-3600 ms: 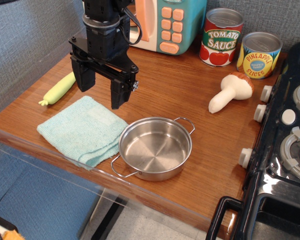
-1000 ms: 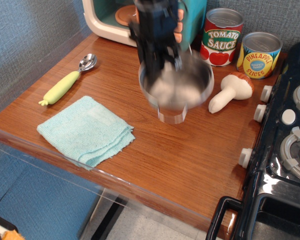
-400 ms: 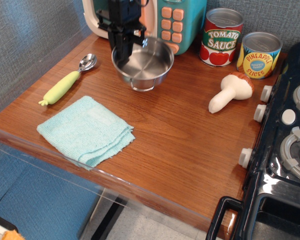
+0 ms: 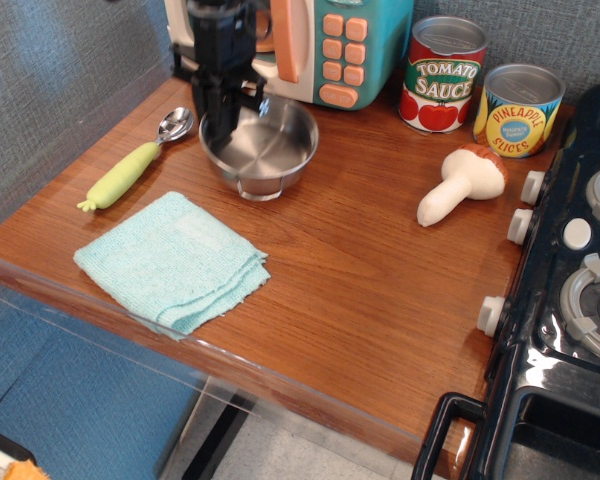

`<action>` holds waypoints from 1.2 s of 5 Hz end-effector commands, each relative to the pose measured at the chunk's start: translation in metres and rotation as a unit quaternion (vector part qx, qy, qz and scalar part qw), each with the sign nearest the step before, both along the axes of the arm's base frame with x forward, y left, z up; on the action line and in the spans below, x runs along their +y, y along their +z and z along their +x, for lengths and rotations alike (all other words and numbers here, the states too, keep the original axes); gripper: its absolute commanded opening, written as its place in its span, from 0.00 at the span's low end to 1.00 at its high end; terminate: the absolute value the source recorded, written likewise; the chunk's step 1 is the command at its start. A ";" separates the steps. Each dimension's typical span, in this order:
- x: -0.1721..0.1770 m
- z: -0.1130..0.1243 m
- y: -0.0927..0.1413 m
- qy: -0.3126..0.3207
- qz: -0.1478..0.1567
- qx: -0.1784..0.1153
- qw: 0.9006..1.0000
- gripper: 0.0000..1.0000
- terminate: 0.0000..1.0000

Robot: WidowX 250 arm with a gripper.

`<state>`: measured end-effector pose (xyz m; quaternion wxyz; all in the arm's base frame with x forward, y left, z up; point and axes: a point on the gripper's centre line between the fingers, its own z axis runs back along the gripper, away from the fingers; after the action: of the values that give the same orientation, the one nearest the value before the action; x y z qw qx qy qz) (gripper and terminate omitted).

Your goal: Move the pot to behind the cloth.

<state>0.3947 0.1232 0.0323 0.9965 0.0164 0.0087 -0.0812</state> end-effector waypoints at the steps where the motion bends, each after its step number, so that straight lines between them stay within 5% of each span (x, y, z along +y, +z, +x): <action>1: 0.013 0.002 0.014 0.006 0.012 -0.024 1.000 1.00 0.00; 3: 0.014 0.004 0.044 0.002 0.032 -0.065 0.997 1.00 0.00; 5: 0.005 -0.015 0.095 -0.008 0.015 -0.115 0.993 1.00 0.00; 6: 0.001 -0.023 0.100 0.021 0.027 -0.115 0.993 1.00 0.00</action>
<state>0.3780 0.1194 0.1067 0.9948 0.0381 -0.0717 -0.0612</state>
